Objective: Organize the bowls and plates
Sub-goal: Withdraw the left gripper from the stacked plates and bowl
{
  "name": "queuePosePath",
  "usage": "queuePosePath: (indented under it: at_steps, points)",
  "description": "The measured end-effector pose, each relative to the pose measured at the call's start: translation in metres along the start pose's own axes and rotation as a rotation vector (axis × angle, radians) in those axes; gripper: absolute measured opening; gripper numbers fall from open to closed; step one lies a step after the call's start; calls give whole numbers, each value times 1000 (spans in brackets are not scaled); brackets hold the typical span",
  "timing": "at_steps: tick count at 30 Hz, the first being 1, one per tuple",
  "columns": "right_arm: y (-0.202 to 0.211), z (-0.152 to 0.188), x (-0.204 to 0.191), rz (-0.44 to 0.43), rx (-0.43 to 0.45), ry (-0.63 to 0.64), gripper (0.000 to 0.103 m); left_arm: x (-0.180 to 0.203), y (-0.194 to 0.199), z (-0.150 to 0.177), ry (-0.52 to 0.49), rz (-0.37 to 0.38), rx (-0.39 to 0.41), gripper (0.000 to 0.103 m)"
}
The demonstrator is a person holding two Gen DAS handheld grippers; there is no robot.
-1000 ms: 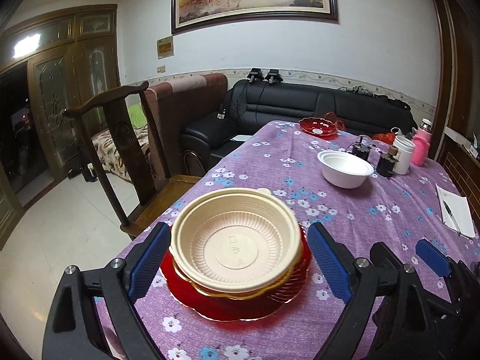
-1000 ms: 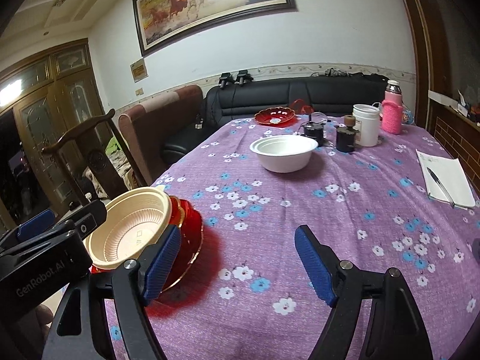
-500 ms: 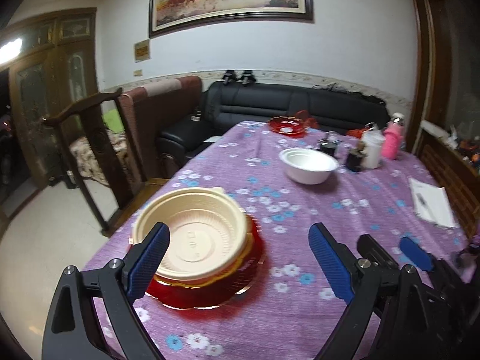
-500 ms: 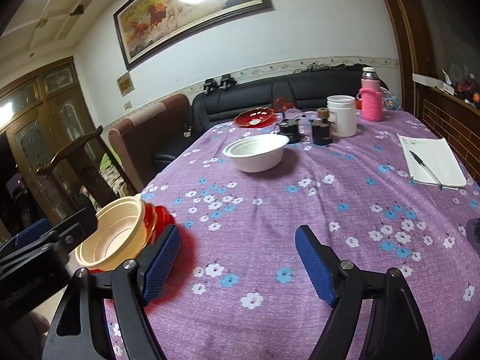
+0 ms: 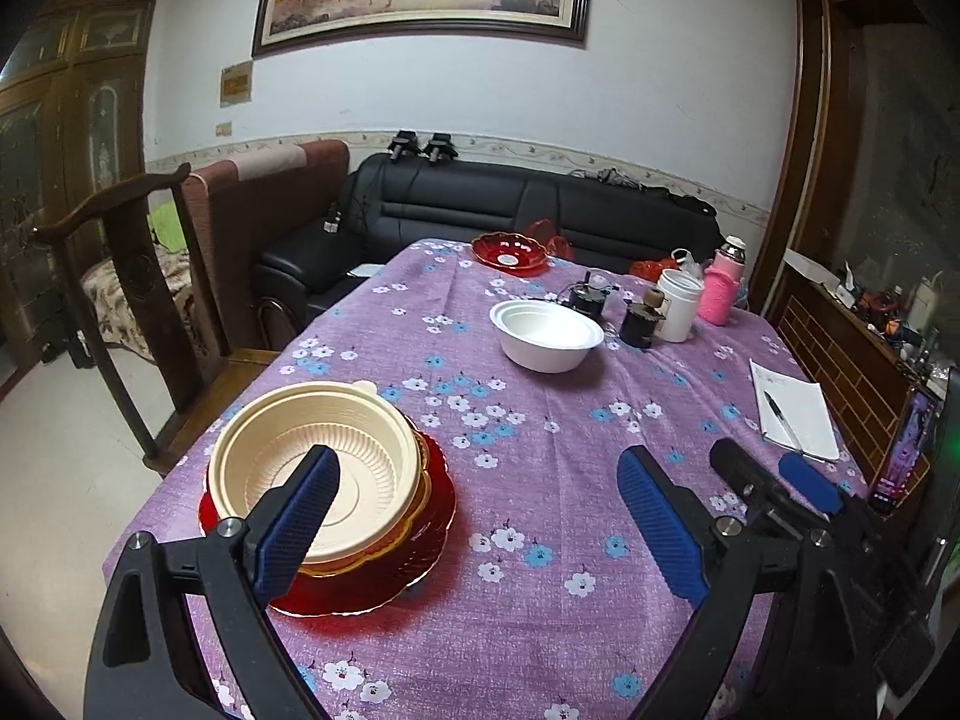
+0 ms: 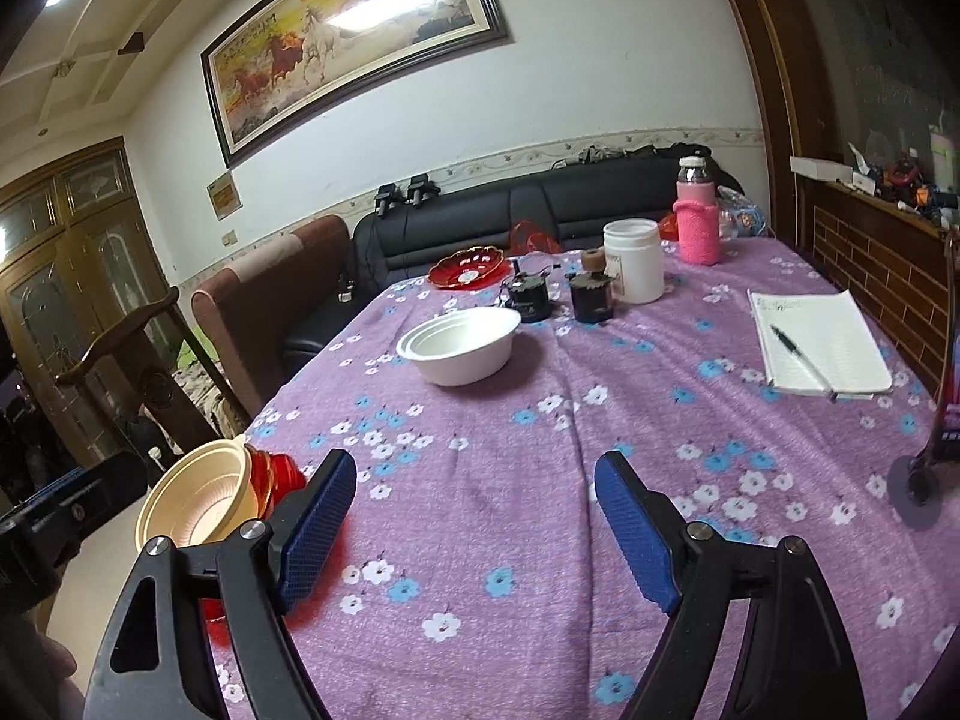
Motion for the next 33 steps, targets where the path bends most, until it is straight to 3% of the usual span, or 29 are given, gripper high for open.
queuePosePath:
  at_steps: [14,25,33]
  points:
    - [-1,-55,-9,16,47,62,88,-26,-17,-29,70,70,-67,94]
    - [-7,-63,-18,9,56,58,88,-55,-12,-51,132,40,-6,94]
    - [8,-68,-24,18,72,54,88,-60,8,-57,139,68,20,94]
Point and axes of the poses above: each gripper's, at about its wrist camera, not at the fingertips, and y roughly against the way its jaws point, x to its right, z to its underside, the point moved 5 cm from there along -y, roughly the way its jaws point, and after that the axes turned 4 degrees about x, right-handed, at the moved point
